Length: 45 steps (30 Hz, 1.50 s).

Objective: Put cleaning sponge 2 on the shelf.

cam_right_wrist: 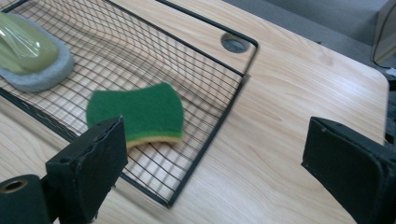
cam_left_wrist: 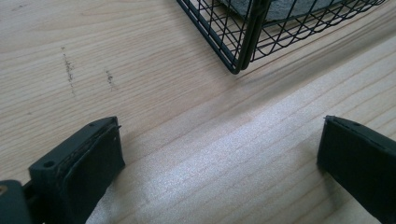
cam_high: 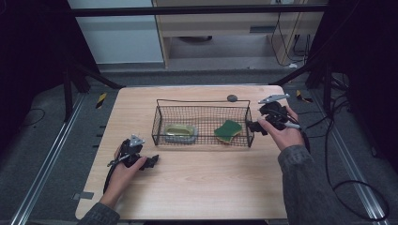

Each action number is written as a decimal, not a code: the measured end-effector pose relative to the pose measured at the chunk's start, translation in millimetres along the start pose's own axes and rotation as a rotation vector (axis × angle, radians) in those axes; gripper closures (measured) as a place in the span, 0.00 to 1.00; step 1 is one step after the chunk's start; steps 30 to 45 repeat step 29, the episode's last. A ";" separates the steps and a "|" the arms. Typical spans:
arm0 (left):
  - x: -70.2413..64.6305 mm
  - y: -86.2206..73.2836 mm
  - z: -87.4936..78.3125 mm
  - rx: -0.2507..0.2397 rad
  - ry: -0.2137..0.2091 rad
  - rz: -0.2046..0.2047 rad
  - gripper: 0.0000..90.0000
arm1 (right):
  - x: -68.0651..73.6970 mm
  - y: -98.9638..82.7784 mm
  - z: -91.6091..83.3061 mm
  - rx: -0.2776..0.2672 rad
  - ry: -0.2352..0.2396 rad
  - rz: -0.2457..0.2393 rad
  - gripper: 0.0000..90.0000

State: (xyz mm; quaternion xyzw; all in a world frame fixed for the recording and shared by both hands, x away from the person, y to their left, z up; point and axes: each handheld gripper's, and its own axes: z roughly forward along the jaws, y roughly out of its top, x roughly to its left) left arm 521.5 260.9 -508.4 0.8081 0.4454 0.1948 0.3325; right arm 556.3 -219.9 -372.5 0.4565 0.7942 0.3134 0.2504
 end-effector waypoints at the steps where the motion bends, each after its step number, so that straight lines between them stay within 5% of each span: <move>1: 0.0 0.0 0.0 0.000 0.000 0.000 0.00 | -2.5 -4.1 -2.0 -0.003 -0.005 0.010 0.10; 13: 0.0 0.0 0.1 0.000 0.000 -0.001 0.00 | -11.3 -67.8 -6.7 -0.020 -0.020 0.045 0.12; 16: 0.0 0.1 0.1 0.000 0.000 -0.001 0.00 | -11.3 -98.8 4.5 -0.023 -0.019 0.085 0.11; 22: 0.0 0.0 0.1 0.000 0.000 0.000 0.00 | -7.9 -125.9 27.3 0.006 -0.009 0.135 0.10; 28: 0.0 0.0 0.1 0.000 0.000 0.000 0.00 | -1.4 -139.8 49.9 0.048 -0.010 0.166 0.06; 45: 0.0 0.0 0.1 0.000 0.000 0.000 0.00 | -1.4 -139.8 49.9 0.048 -0.010 0.166 0.06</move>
